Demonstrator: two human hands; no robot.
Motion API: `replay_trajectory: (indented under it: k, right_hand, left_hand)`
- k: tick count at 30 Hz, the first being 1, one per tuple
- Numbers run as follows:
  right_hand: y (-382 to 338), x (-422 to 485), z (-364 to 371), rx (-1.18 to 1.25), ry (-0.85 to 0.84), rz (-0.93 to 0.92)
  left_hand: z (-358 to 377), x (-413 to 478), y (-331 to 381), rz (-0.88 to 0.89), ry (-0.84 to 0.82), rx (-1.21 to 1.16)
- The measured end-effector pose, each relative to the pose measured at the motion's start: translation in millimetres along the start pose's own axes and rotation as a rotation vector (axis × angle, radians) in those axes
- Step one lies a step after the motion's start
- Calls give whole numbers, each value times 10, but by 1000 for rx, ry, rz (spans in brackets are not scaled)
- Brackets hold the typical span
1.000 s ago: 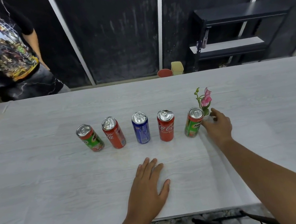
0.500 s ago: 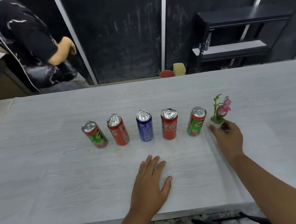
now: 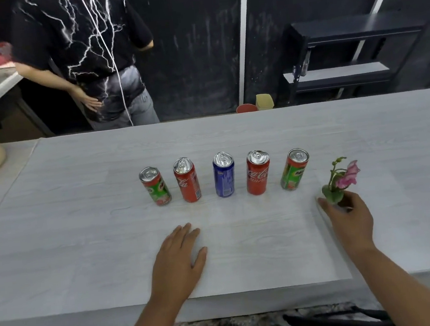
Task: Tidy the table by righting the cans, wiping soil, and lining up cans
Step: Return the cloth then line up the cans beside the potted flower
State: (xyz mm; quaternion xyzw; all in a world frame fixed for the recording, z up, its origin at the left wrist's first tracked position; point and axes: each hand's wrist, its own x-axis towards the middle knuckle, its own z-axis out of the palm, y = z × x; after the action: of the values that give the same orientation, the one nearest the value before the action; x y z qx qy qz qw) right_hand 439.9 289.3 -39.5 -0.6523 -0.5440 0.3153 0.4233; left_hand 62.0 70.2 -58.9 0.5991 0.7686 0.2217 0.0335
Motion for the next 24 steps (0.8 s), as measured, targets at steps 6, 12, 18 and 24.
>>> replay_trajectory:
  k: [6,12,18,24]
  right_hand:
    - [-31,-389,153,-50,-81,-73]
    - [-237,-661,555,-66,-232,-165]
    - [-445,-790,1001,-126,-329,-262]
    - [-626,-876,1236,-280,-367,-345]
  left_hand:
    - [-184,-121,-537,-123,13,-55]
    - [-197,-116,-479,-129,36,-79]
    - [-213,-119,-487,-104,54,-87]
    - [-206,-119,-484,-111,79,-111]
